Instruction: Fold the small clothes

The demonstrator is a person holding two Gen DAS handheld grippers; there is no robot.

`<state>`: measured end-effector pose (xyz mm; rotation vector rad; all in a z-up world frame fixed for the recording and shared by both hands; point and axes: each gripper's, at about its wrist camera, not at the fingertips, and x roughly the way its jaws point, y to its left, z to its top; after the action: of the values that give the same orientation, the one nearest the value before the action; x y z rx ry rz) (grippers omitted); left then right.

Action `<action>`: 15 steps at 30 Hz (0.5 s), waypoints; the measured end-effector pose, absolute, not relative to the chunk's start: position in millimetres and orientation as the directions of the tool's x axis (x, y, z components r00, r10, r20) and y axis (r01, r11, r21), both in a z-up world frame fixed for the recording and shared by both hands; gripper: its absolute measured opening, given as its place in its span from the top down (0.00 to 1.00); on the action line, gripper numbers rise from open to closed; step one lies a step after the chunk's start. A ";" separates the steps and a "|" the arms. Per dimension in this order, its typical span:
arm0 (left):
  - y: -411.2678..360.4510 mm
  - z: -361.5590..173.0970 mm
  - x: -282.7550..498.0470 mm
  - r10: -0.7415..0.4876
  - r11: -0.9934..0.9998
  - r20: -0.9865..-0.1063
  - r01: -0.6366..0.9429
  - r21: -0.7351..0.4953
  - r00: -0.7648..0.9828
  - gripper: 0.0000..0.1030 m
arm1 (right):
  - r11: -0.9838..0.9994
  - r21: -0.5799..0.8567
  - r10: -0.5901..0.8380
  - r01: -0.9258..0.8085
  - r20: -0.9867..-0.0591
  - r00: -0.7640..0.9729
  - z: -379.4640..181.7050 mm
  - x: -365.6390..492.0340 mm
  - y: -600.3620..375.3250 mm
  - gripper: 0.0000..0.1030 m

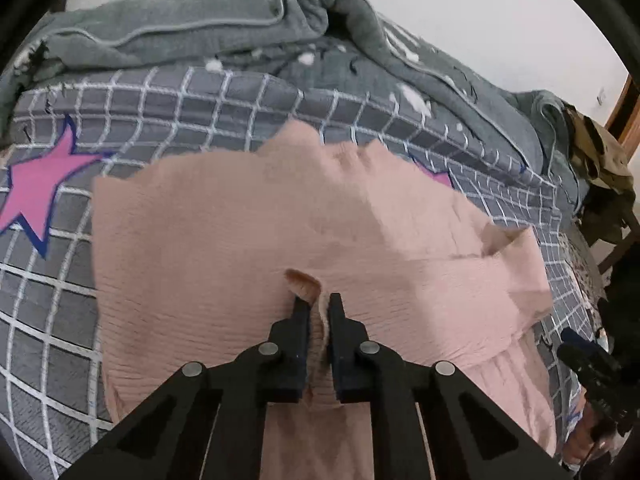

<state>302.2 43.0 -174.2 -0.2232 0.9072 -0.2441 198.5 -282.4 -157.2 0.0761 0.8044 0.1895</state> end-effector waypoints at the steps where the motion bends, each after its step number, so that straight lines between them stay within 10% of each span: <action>1: 43.7 -169.7 300.8 -0.297 0.951 -0.738 0.117 -0.286 0.607 0.91 | 0.981 0.136 0.194 -0.138 -0.710 0.677 -158.0 199.0 -282.1 0.49; 15: 115.2 -129.2 305.5 -0.144 0.970 -0.680 -0.033 -0.239 0.719 0.91 | 0.977 0.092 0.202 -0.195 -0.697 0.688 -149.8 208.9 -245.3 0.49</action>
<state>305.5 115.2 -129.2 -0.2422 0.7679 -0.0621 208.9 -245.3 -149.8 0.0106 0.7813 0.2222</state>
